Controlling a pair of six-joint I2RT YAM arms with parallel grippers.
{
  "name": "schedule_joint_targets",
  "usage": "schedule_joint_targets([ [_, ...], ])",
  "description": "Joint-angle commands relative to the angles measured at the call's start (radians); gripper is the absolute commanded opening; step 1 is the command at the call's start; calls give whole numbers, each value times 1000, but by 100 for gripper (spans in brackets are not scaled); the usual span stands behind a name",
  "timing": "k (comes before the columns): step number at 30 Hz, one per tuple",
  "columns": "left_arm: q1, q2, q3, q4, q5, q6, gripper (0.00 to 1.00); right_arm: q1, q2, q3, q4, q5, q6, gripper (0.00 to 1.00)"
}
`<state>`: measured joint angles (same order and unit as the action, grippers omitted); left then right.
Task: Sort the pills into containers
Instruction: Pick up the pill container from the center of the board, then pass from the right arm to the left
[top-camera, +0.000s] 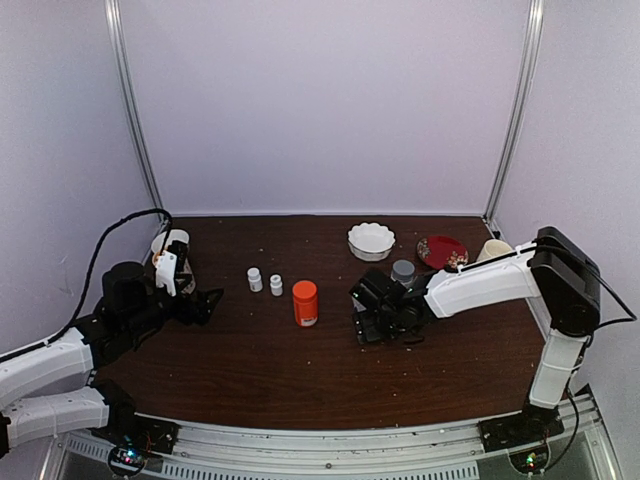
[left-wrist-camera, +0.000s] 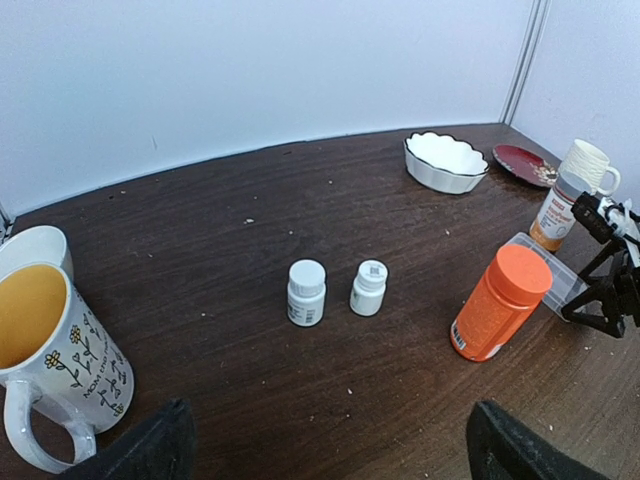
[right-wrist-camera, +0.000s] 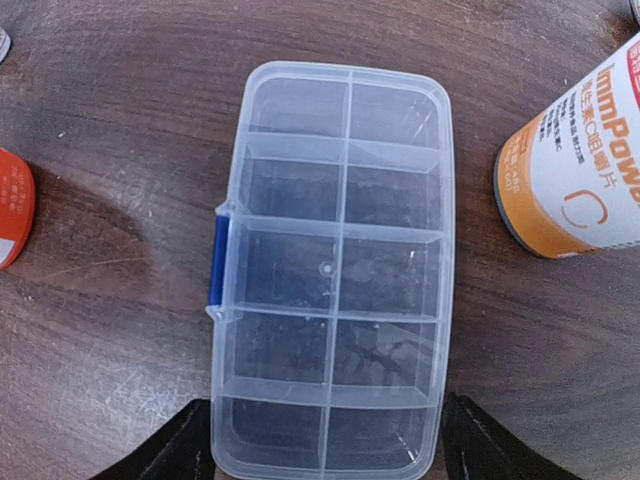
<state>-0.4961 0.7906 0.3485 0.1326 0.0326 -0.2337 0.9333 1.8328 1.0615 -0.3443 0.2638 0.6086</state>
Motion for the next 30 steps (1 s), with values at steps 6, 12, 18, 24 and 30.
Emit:
schedule_joint_targets([
  [6, 7, 9, -13, 58, 16, 11, 98, -16, 50, 54, -4, 2, -20, 79],
  [12, 7, 17, -13, 56, 18, 13, 98, -19, 43, 67, -26, 24, -48, 69],
  [18, 7, 27, -26, 94, 26, -41, 98, -16, -34, 24, 32, -45, -148, 64],
  [24, 7, 90, 58, 60, 170, -199, 97, -15, -171, -90, 110, -93, -200, 62],
  [30, -6, 151, 127, 148, 378, -422, 98, -1, -328, -180, 188, -206, -271, 63],
])
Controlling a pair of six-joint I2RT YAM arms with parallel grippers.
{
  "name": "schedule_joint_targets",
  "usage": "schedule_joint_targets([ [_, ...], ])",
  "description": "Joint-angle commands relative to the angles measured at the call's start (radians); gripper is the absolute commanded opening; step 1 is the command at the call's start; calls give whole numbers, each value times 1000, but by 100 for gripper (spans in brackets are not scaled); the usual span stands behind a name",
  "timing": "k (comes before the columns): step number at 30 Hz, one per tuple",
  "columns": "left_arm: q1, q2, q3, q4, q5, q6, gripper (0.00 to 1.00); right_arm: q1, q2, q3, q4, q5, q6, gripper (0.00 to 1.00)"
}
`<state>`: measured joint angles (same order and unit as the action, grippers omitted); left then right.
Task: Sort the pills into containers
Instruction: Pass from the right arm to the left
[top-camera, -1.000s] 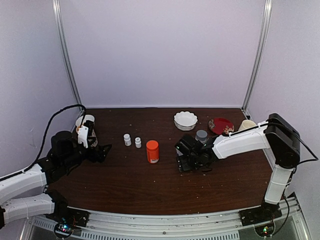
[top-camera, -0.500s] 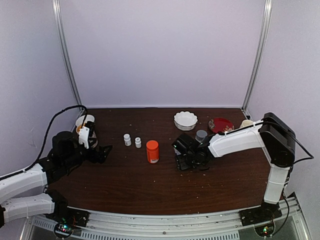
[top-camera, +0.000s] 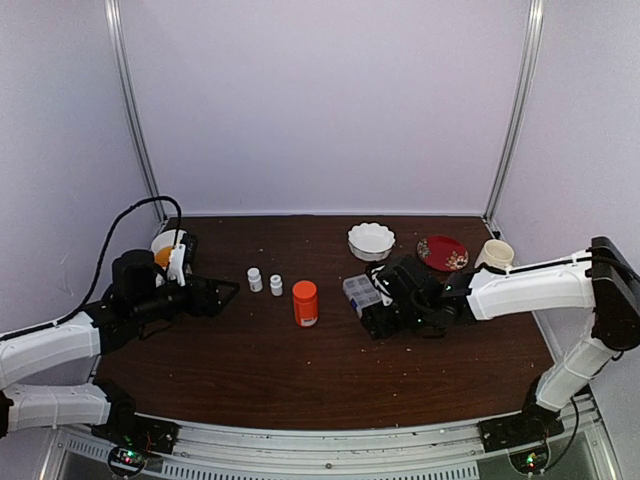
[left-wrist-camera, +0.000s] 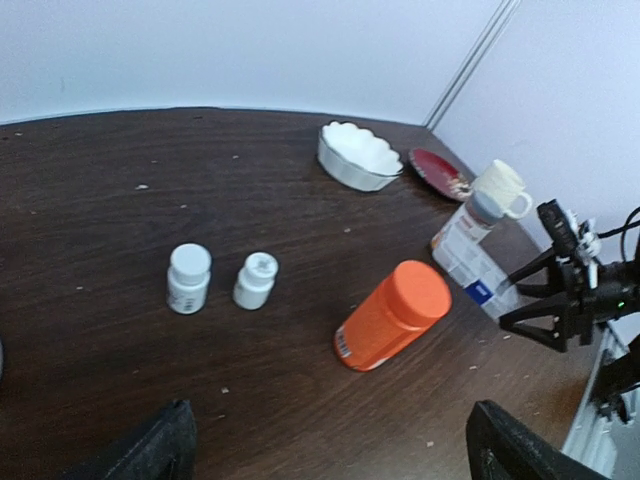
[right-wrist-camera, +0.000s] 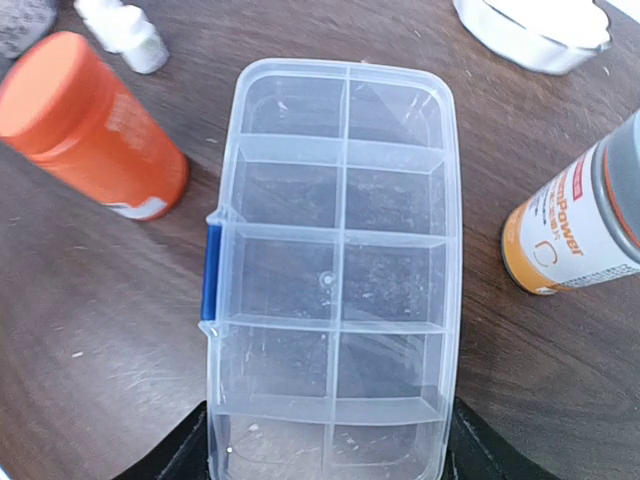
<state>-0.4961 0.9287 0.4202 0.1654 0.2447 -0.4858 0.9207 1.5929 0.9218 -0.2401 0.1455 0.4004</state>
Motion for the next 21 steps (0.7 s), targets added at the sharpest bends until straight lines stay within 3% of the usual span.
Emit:
schedule_joint_targets([
  [1, -22, 9, 58, 135, 171, -191, 98, 16, -114, -50, 94, -106, -68, 63],
  [10, -186, 20, 155, 172, 117, -204, 97, 41, -310, -113, 228, -369, -72, 63],
  [15, -252, 75, 212, 209, 138, -170, 97, 46, -330, -79, 260, -549, -64, 62],
  [21, -270, 139, 245, 289, 171, -202, 97, 61, -322, -45, 311, -640, -56, 61],
])
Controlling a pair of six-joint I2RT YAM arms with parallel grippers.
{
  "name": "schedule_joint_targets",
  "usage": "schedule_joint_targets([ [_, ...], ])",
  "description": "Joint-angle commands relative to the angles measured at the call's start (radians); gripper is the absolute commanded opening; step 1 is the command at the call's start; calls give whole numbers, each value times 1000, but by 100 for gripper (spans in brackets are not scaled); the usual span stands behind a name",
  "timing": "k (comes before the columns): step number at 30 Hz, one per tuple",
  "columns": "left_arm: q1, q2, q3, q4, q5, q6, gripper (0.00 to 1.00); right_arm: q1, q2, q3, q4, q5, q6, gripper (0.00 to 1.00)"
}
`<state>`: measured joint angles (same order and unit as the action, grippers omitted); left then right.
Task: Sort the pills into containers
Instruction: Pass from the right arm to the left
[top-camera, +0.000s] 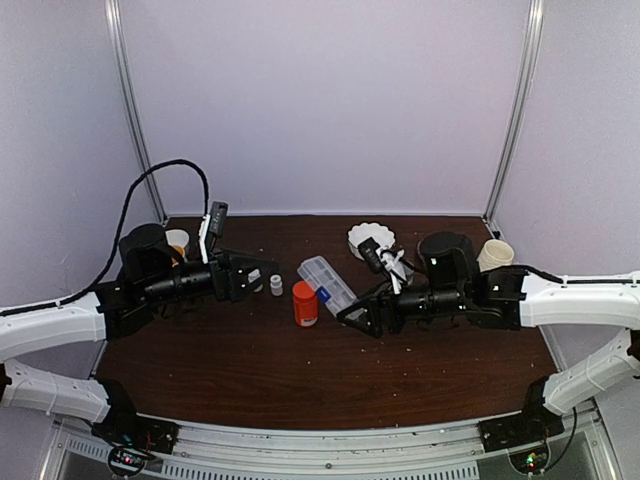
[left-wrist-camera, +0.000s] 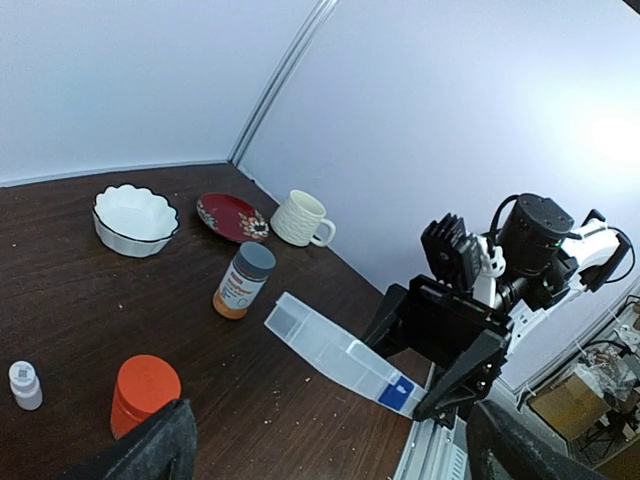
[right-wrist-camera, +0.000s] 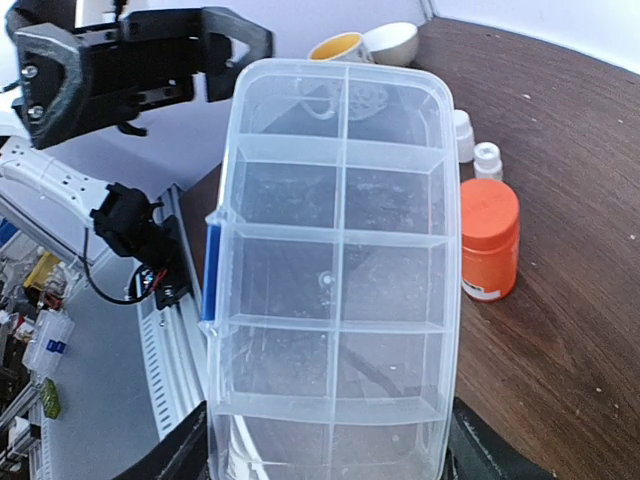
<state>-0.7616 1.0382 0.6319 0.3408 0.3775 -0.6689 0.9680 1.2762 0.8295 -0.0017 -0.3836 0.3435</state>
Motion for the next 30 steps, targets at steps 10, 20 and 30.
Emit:
schedule_joint_targets([
  [10, -17, 106, 60, 239, 149, -92, 98, 27, 9, 55, 217, -210, 63, 61],
  [20, -44, 125, 60, 316, 218, -130, 98, 29, 25, 51, 320, -275, 110, 61],
  [30, -47, 117, 45, 403, 242, -176, 91, 31, 60, 62, 342, -293, 124, 59],
])
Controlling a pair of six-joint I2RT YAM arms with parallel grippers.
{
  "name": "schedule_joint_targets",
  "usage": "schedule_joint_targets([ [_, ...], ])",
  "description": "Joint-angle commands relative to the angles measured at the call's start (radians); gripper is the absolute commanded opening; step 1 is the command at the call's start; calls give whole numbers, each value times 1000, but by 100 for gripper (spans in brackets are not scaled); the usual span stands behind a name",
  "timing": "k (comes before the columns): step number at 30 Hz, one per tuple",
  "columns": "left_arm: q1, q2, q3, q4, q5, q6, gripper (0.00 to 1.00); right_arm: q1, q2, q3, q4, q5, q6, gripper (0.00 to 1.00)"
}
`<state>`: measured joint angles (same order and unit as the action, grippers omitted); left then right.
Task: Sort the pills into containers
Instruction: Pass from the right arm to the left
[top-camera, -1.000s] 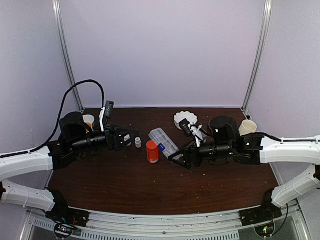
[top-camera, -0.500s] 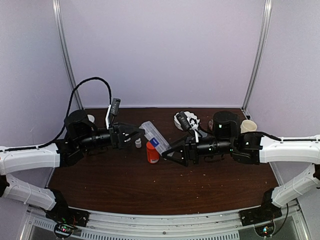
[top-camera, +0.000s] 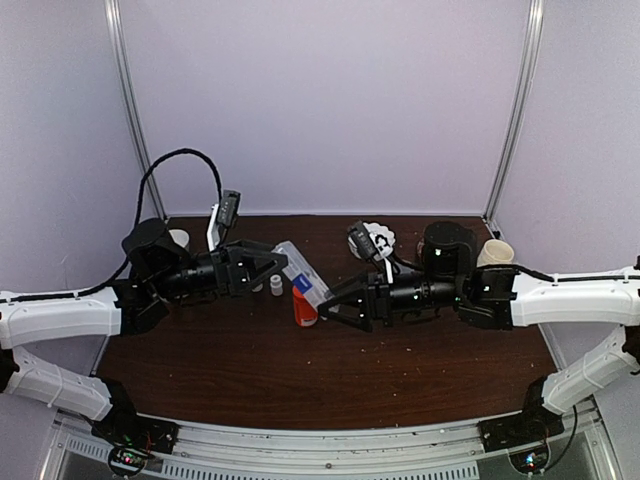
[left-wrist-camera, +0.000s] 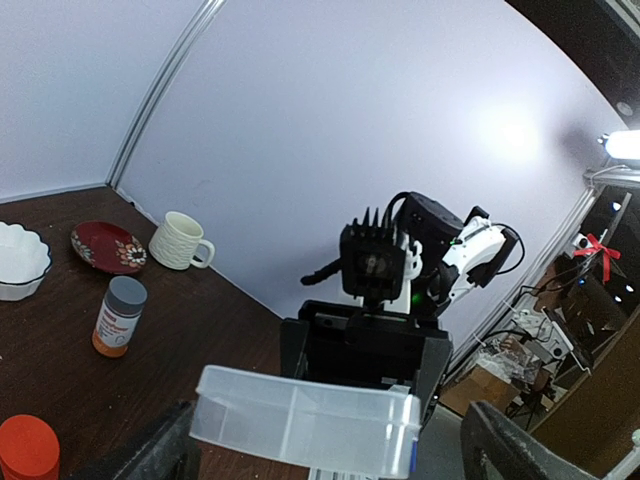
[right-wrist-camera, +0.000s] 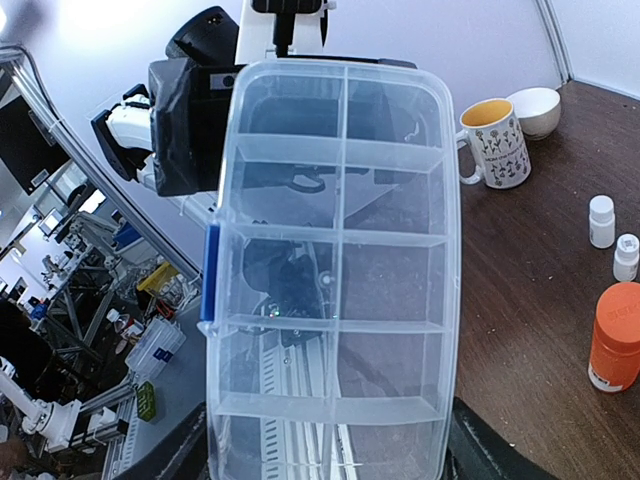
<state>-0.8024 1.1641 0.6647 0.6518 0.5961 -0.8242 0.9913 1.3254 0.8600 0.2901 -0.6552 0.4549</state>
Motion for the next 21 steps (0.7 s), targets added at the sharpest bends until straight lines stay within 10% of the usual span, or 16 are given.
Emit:
schedule_joint_targets([
  [1, -6, -11, 11, 94, 26, -21, 88, 7, 13, 31, 53, -22, 14, 59],
  [6, -6, -13, 7, 101, 36, -21, 77, 8, 21, 33, 67, -24, 23, 59],
  [21, -6, -25, -11, 145, 52, -45, 85, 6, 29, 7, 145, -20, 59, 61],
])
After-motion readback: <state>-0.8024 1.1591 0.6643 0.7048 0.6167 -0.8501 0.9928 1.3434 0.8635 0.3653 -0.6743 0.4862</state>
